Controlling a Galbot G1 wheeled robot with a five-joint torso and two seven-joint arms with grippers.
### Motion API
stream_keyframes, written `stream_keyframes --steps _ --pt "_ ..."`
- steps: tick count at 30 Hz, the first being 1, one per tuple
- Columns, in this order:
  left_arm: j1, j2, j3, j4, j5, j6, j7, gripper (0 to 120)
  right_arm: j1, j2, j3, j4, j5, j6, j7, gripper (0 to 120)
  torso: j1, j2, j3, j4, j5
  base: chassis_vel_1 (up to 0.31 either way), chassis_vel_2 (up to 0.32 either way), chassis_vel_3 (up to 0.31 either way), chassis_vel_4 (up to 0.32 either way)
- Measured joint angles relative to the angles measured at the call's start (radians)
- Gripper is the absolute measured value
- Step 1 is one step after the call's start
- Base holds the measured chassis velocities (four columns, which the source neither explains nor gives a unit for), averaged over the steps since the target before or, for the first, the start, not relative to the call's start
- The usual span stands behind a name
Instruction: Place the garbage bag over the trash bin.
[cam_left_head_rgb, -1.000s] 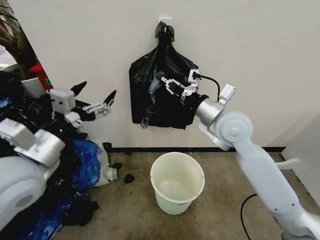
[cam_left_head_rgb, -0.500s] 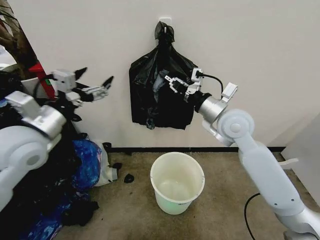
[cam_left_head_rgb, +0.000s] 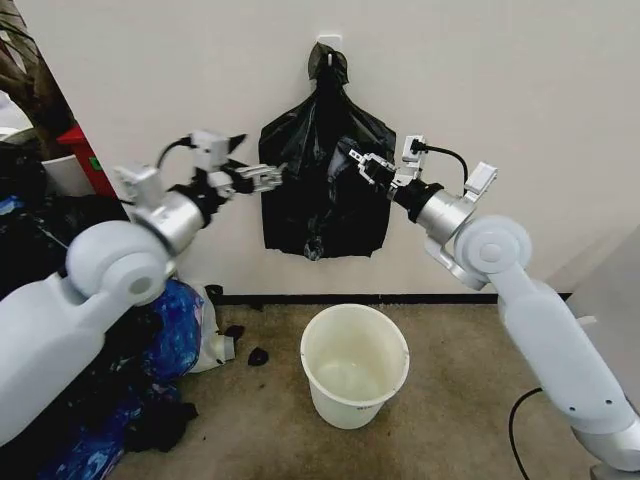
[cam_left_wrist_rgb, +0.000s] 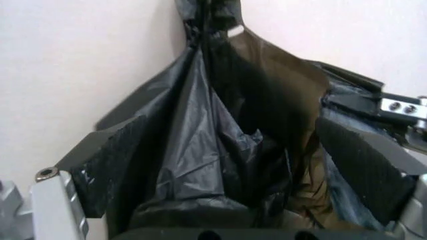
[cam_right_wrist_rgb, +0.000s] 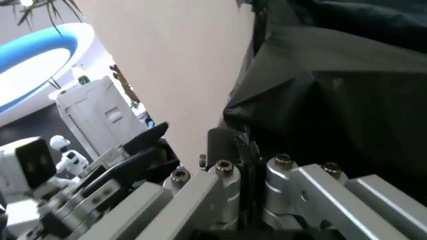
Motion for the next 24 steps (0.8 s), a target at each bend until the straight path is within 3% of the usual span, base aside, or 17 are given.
stream_keyframes --steps 12,19,24 --pt "-0.223 -0.126 0.178 0.066 0.11 0.194 -0.115 100 -0.032 -0.04 0.039 0.015 0.007 0.001 0.001 0 0.0 0.0 0.0 0.0002 0.0003 0.0 0.0 0.0 0.0" --pt "-0.317 -0.188 0.303 0.116 0.173 0.284 -0.166 100 -0.048 -0.044 0.055 0.026 0.008 0.001 0.0 0 0.0 0.0 0.0 0.0002 0.0002 0.0 0.0 0.0 0.0" --pt "-0.339 -0.221 0.339 0.135 0.183 0.319 -0.191 100 -0.055 -0.045 0.063 0.033 0.011 0.002 0.0 0 0.0 0.0 0.0 0.0004 0.0002 0.0 0.0 0.0 0.0"
